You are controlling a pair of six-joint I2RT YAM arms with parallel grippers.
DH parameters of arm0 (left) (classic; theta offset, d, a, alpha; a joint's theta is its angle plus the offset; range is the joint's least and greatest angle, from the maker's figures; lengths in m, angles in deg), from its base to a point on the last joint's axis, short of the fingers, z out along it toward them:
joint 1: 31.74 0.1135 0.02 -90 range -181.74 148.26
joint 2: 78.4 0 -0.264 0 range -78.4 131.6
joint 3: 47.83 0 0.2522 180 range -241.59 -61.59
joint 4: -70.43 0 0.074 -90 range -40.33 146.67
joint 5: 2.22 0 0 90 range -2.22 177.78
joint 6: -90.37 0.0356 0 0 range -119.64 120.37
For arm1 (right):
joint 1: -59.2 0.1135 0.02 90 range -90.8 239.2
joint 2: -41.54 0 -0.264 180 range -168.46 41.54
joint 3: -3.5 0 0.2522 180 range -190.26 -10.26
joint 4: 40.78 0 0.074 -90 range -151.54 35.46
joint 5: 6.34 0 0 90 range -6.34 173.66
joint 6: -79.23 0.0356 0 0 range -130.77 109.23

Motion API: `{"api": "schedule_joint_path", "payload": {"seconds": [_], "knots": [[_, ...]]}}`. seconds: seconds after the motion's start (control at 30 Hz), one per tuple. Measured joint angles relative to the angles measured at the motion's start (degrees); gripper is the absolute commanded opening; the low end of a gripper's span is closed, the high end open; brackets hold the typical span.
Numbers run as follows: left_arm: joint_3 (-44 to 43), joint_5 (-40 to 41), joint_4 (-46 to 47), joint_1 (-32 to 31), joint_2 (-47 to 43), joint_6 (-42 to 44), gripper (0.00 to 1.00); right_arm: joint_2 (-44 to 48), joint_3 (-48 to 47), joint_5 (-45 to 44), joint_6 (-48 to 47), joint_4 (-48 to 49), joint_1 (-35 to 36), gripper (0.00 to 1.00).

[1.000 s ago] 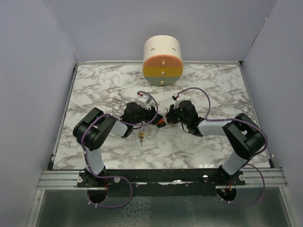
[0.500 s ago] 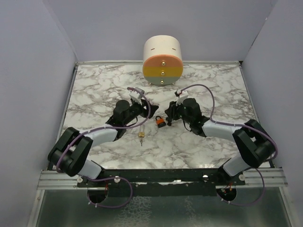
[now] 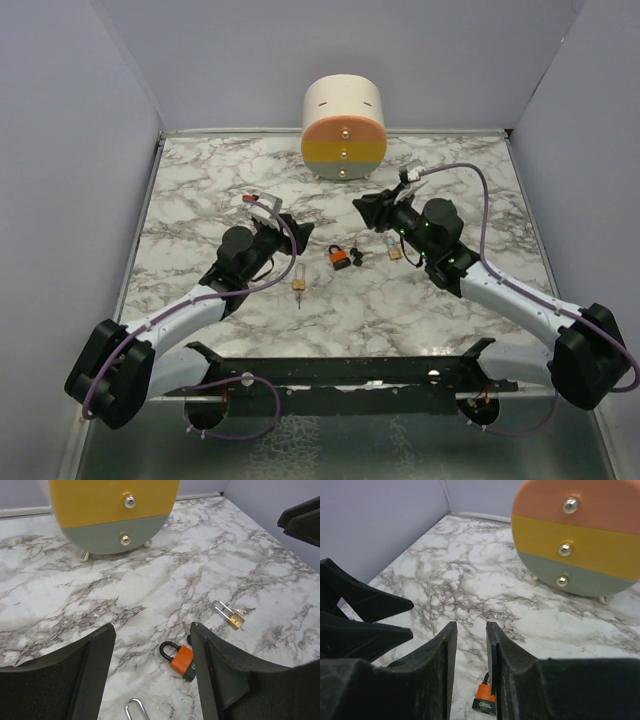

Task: Lock with the key
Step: Pick up the lock from the center of the board.

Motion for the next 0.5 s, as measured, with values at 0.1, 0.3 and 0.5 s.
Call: {"api": "schedule_joint_path", "payload": {"seconds": [0.1,0.3,0.5], "knots": [[1.3,2.8,-2.0,0.0,-2.6,0.3,0.65,-1.9,-2.4,-0.3,-0.5,-3.5,2.3,0.31],[2.6,8.3,-7.0,1.8,-7.8,0.9,0.65,-8.6,-5.3,-7.2,-1.3,-12.0,13.9,0.32],[3.1,11.9,-12.9,8.3,-13.1,1.0,0.65,-15.7,-11.0,-13.0,0.4,-20.0,17.7,0.3]]}}
